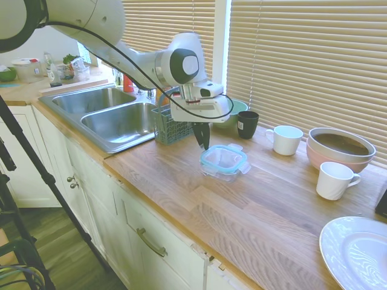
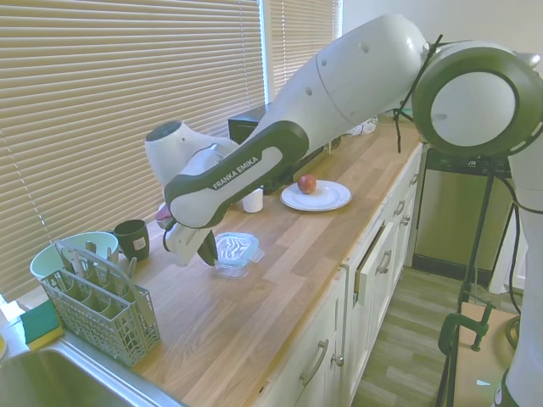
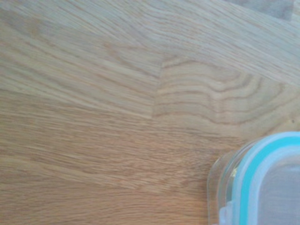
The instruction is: Cover the lid of the food container
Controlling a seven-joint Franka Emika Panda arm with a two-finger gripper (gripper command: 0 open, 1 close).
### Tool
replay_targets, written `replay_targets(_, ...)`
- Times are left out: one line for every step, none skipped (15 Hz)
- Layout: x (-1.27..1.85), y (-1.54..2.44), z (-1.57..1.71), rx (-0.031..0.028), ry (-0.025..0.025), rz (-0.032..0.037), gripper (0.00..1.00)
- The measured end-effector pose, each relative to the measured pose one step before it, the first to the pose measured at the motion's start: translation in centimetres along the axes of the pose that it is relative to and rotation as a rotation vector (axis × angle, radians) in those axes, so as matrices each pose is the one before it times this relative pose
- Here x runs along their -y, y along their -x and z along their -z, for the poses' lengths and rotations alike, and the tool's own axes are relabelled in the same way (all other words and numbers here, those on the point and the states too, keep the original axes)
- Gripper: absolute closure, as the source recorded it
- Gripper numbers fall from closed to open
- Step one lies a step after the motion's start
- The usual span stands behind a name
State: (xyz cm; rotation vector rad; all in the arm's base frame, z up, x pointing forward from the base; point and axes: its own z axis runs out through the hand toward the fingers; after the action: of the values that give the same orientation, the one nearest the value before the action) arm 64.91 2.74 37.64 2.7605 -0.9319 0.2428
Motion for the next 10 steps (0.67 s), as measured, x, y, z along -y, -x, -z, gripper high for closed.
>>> replay_targets(-0.157,-0.027,0.340,-0.01229,0.00133,0.00379,1.00)
replay_targets(-0.241,-0.110,0.568,-0.01406,0.00035,0.00257,1.00)
replay_targets(-0.223,-0.054,0.477,-0.01440,-0.00038,0.00309,1.00)
replay_targets(-0.223,-0.038,0.414,-0.01606,0.00591,0.00398,1.00)
replay_targets(-0.150,0.024,0.108,-0.01230,0.00837,0.00596,1.00)
replay_targets(-0.036,0.063,-0.241,-0.01279,0.01264,0.00971,1.00)
replay_targets(-0.012,0.203,-0.495,-0.01652,0.01464,0.01172,1.00)
replay_targets(0.034,0.327,-0.706,-0.01646,0.01666,0.01105,1.00)
replay_targets(0.046,0.339,-0.692,-0.01350,0.01534,0.00920,1.00)
replay_targets(0.006,0.336,-0.613,-0.01116,0.01816,0.01304,1.00)
